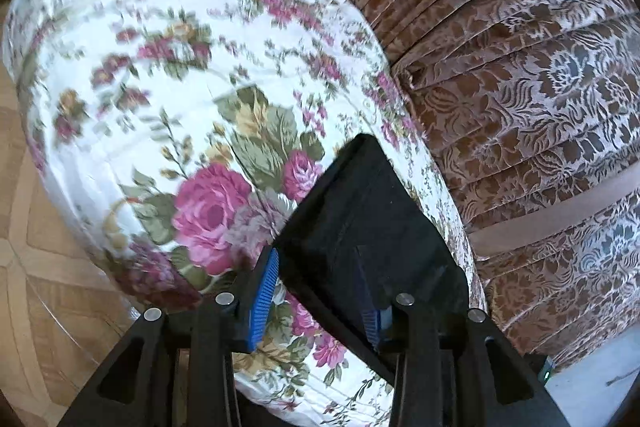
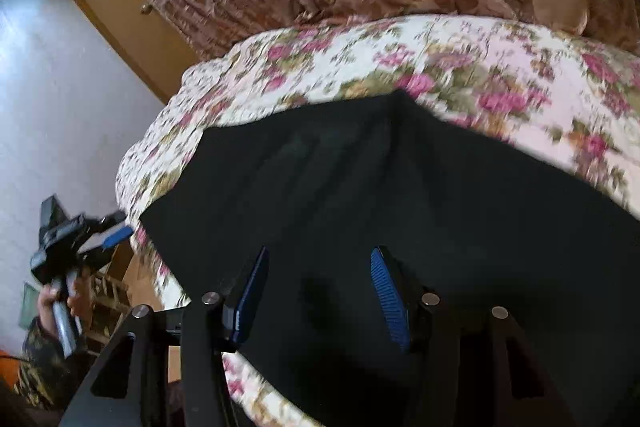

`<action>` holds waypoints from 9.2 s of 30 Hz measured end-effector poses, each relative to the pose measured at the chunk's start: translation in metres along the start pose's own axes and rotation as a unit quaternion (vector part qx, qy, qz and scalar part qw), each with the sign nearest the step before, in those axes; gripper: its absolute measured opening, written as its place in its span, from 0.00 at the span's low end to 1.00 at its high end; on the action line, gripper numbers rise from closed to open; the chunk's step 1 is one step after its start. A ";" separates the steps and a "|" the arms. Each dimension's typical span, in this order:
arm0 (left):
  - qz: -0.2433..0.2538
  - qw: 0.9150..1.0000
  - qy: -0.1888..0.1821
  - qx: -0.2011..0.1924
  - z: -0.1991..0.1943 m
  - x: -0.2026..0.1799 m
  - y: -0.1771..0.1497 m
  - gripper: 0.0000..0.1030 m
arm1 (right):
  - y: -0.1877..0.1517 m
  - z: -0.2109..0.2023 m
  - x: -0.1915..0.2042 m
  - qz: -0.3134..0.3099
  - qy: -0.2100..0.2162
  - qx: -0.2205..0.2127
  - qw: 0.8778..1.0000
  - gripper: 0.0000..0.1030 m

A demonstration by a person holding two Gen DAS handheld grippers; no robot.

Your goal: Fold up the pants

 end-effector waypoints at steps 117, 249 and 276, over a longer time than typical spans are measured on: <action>0.439 0.888 0.023 0.135 0.141 -0.228 -0.229 0.43 | -0.210 -0.341 -0.367 0.509 -0.171 -0.320 0.780 0.21; 0.469 0.876 0.021 0.110 0.124 -0.259 -0.239 0.32 | 0.008 -0.034 -0.094 0.067 -0.071 -0.010 0.995 0.18; 0.422 0.902 0.058 0.068 0.090 -0.221 -0.206 0.32 | -0.058 -0.068 -0.024 0.012 -0.079 -0.024 0.997 0.19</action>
Point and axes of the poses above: each gripper's, at about its wrist camera, not at the fingertips, and z roughly the way its jaws point, x to its left, y to its top, the point moved 4 cm from there along z, roughly the way its jaws point
